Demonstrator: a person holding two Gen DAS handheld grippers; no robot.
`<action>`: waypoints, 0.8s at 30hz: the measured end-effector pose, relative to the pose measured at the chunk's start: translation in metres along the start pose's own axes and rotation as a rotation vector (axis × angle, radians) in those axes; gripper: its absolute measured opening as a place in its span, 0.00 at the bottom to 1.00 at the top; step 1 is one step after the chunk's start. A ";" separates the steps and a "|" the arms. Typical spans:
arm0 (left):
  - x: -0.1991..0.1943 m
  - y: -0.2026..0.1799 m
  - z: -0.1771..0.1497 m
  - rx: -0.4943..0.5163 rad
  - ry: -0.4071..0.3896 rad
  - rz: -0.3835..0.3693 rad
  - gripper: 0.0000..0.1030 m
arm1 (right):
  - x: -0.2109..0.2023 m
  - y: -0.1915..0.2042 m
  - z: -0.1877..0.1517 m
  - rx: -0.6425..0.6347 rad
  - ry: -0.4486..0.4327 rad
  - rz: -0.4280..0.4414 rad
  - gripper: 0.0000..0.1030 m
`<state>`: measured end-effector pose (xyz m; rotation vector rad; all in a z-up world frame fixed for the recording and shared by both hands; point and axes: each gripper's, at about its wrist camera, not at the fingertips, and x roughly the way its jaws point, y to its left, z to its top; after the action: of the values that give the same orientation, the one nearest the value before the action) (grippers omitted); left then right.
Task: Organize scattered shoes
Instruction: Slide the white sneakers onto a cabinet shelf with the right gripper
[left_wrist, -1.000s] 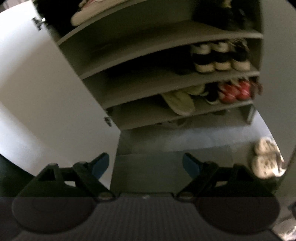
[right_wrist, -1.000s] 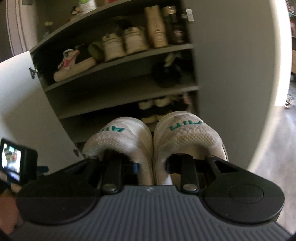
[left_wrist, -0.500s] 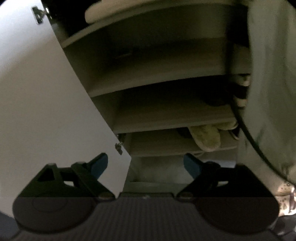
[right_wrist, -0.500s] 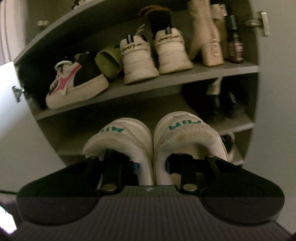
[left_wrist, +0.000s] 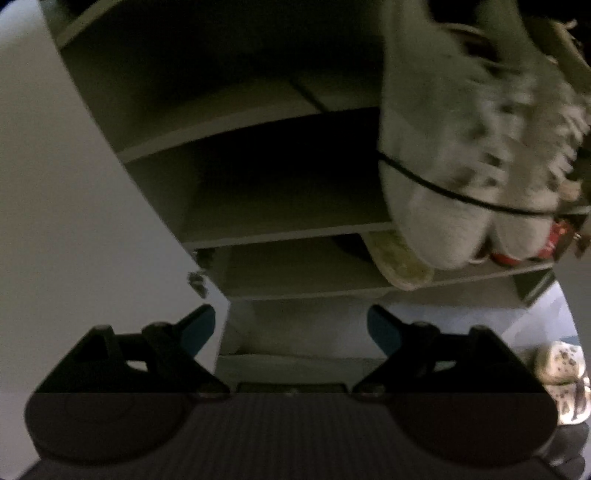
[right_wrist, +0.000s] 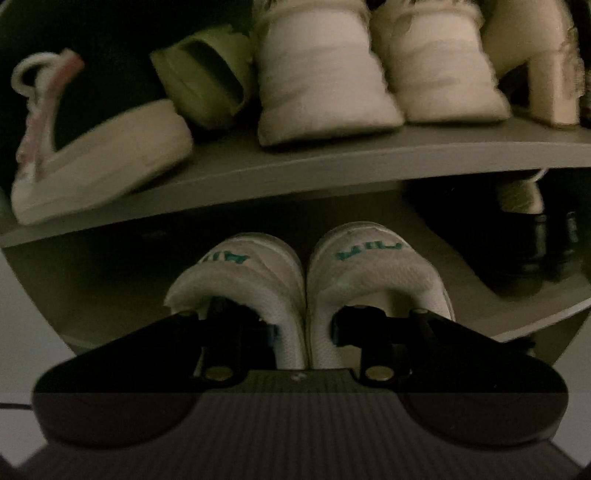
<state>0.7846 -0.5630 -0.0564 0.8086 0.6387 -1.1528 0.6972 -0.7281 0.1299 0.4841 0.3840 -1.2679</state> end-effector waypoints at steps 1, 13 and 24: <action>0.000 -0.003 -0.002 0.005 -0.003 -0.014 0.89 | 0.003 0.001 0.001 0.006 0.000 -0.002 0.30; 0.000 -0.055 -0.023 0.021 -0.001 -0.191 0.92 | 0.051 0.002 0.024 0.022 0.063 -0.061 0.31; 0.033 -0.106 0.003 -0.032 -0.093 -0.276 0.92 | 0.073 -0.003 0.034 0.062 0.132 -0.078 0.33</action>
<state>0.6926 -0.6030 -0.1043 0.6489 0.7046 -1.4186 0.7131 -0.8058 0.1194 0.6122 0.4793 -1.3302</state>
